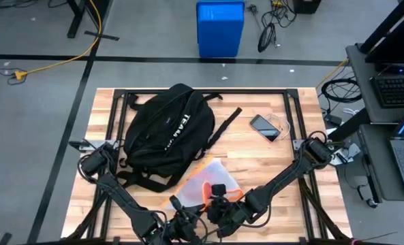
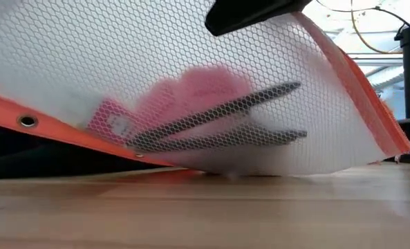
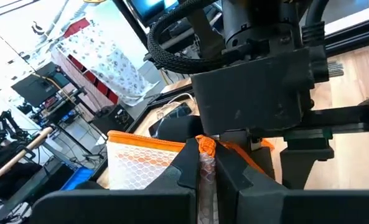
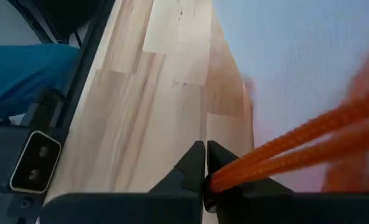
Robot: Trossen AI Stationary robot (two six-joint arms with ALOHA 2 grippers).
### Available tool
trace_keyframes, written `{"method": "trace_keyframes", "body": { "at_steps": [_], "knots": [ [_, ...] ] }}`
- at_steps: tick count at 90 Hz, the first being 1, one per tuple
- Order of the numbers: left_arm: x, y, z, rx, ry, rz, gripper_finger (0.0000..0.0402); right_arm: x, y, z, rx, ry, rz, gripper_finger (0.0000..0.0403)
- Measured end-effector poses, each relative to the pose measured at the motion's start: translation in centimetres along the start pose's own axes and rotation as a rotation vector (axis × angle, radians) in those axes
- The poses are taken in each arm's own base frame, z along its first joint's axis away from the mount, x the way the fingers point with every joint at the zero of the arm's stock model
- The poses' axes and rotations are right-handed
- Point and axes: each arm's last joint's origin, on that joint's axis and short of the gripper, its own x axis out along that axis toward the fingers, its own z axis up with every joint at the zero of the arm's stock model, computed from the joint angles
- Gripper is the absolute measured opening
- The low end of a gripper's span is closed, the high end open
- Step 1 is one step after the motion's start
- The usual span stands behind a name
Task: Unpack backpack
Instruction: Close the orange zip bag
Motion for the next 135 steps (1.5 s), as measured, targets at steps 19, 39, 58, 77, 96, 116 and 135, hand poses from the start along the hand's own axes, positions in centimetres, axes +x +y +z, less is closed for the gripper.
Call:
{"method": "trace_keyframes", "body": {
  "at_steps": [19,39,58,77,96,116,135],
  "knots": [
    [-0.1,0.0,0.0,0.002,-0.001,-0.002,0.0004,-0.3,0.2,-0.1,-0.003,0.008,0.020,0.0005],
    [-0.1,0.0,0.0,0.002,-0.001,-0.001,0.0004,-0.3,0.3,0.0,-0.008,0.002,0.022,0.0045],
    [-0.1,0.0,0.0,0.003,-0.001,-0.001,0.0004,-0.3,0.3,0.1,-0.011,-0.006,0.024,0.0074],
    [-0.1,0.0,0.0,0.003,-0.001,-0.001,0.0004,-0.3,0.3,0.1,-0.015,-0.011,0.026,0.0064],
    [-0.1,0.0,0.0,0.003,-0.001,-0.002,0.0004,-0.3,0.3,0.1,-0.016,-0.012,0.025,0.0007],
    [-0.6,-0.2,0.0,0.011,-0.006,-0.016,0.0004,-1.3,-0.1,0.3,0.003,0.012,0.026,0.0002],
    [-2.4,0.4,0.9,0.005,-0.033,-0.050,0.0004,-5.6,-1.5,1.0,0.037,0.063,0.024,0.0001]
  ]
}}
